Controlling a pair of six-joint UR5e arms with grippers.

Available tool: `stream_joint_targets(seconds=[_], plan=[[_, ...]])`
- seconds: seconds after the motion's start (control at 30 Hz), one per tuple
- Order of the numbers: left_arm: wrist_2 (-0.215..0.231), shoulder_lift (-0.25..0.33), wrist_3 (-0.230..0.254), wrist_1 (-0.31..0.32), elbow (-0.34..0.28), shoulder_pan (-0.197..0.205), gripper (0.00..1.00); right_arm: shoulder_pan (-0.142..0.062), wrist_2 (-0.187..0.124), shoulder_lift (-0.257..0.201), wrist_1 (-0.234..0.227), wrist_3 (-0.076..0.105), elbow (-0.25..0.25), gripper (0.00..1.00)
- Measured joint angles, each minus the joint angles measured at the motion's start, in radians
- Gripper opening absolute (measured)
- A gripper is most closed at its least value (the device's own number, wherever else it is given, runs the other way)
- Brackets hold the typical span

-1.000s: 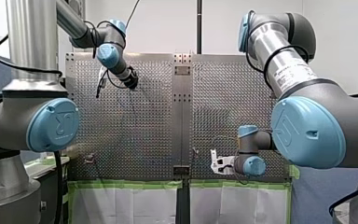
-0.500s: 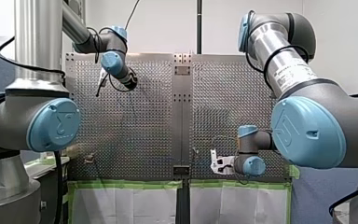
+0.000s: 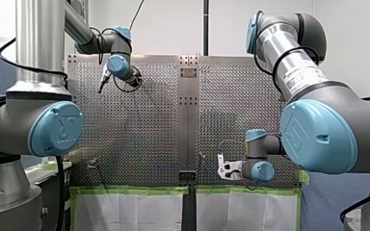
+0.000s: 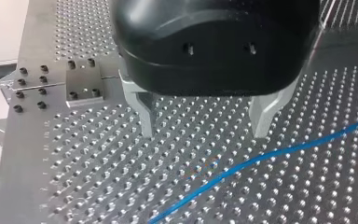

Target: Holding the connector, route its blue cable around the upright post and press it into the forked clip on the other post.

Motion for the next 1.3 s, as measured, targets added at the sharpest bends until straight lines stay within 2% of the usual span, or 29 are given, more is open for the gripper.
stream_joint_targets(seconds=[0.2,0.5,0.67,1.03,1.3], plan=[[-0.005,-0.003,0.051,0.052,-0.001,0.01,1.0,0.0,0.0,0.0,0.0,0.0,0.0,0.0],[-0.043,-0.022,0.129,0.129,-0.001,0.02,1.0,0.0,-0.002,0.0,0.0,0.0,0.0,0.0],[-0.044,-0.052,0.176,0.176,-0.001,0.019,1.0,0.0,-0.002,0.0,0.0,0.0,0.0,0.0],[-0.041,-0.059,0.271,0.272,0.001,0.035,1.0,0.0,-0.002,0.0,-0.001,0.0,0.0,0.0],[-0.028,-0.087,0.288,0.335,0.001,0.036,1.0,0.0,-0.002,0.0,-0.002,0.0,0.0,0.0]])
